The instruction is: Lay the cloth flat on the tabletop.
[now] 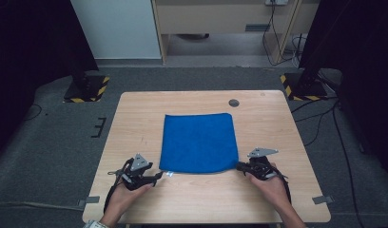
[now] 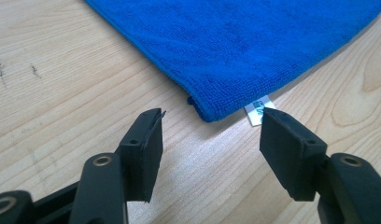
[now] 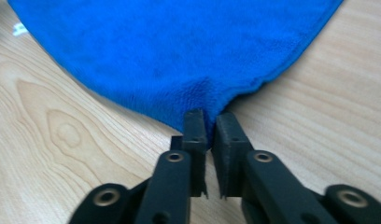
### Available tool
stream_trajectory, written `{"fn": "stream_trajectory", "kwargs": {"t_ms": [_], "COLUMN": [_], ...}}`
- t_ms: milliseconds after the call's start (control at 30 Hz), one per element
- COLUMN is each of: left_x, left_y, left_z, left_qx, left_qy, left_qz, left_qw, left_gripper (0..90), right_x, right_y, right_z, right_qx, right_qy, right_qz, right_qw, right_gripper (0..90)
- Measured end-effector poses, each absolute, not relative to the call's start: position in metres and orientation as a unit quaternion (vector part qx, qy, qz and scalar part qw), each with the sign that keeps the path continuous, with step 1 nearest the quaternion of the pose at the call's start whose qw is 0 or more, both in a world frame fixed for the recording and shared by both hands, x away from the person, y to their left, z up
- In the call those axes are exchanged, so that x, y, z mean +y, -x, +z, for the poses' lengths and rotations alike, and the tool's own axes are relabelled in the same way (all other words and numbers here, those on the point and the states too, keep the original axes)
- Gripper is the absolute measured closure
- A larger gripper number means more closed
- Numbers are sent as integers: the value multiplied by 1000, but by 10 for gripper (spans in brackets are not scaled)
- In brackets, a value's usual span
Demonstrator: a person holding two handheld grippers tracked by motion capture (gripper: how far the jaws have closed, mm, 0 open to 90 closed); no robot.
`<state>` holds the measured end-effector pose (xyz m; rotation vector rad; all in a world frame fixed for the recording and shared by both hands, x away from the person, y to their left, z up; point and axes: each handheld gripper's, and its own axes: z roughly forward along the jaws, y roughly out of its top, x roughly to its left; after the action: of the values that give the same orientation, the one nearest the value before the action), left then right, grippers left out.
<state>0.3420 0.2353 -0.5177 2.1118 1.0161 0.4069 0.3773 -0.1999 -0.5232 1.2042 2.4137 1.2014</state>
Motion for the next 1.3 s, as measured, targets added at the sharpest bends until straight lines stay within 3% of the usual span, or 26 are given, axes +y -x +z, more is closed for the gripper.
{"fn": "stream_trajectory", "kwargs": {"t_ms": [333, 867, 1300], "left_x": [231, 229, 237], "left_y": [-346, -366, -357], "left_z": [-521, -521, -508], "left_qx": [397, 409, 418], "left_qy": [-830, -824, -803], "left_qz": [143, 109, 87], "left_qw": [364, 377, 415], "left_gripper": [470, 853, 873], "right_x": [-201, -200, -203], "right_y": [-374, -373, -366], "right_z": [-516, -512, -504], "right_qx": [806, 802, 796], "right_qy": [-405, -403, -399], "right_qz": [421, 431, 443], "right_qw": [95, 96, 104], "right_gripper": [880, 884, 884]}}
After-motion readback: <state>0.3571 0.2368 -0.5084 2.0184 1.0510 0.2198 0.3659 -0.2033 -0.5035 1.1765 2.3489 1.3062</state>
